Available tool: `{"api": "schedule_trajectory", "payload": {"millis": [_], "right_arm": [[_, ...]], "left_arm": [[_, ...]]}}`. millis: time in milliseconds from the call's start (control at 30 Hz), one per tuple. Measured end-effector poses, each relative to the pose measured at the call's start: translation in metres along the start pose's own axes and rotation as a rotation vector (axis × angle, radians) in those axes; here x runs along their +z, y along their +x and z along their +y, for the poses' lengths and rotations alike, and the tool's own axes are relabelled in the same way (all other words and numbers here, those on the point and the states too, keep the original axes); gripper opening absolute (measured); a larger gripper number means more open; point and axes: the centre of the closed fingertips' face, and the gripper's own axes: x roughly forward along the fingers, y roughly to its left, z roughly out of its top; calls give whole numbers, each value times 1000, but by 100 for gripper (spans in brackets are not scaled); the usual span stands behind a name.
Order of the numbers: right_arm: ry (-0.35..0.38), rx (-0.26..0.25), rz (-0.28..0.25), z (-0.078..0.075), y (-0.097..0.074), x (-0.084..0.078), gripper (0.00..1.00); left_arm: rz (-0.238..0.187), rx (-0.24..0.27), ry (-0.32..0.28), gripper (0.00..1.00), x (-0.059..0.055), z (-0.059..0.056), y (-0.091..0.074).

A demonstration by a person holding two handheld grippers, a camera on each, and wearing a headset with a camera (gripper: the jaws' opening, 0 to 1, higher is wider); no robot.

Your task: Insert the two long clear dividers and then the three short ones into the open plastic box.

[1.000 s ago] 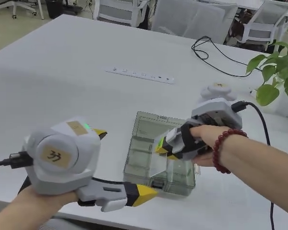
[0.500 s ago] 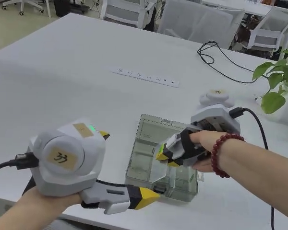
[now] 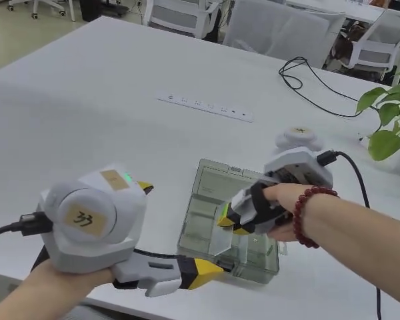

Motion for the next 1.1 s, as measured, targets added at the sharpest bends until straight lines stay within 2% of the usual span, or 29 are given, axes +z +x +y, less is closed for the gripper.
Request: {"api": "schedule_trajectory", "payload": {"millis": [367, 567, 600, 667, 933, 1100], "right_arm": [[-104, -70, 59, 2, 0, 0, 7], [-282, -170, 82, 2, 4, 0, 7], [-284, -171, 81, 5, 5, -1, 7], [-337, -205, 82, 3, 6, 1, 7], [-392, -251, 92, 4, 10, 1, 7], [-385, -271, 106, 3, 14, 0, 7]], "left_arm": [[-3, -4, 1, 98, 2, -1, 0], [-3, 0, 6, 98, 2, 0, -1], [-4, 0, 8, 98, 3, 0, -1], [-7, -1, 10, 98, 3, -1, -2], [-9, 3, 10, 98, 4, -2, -2], [-9, 2, 17, 98, 5, -4, -1]]}}
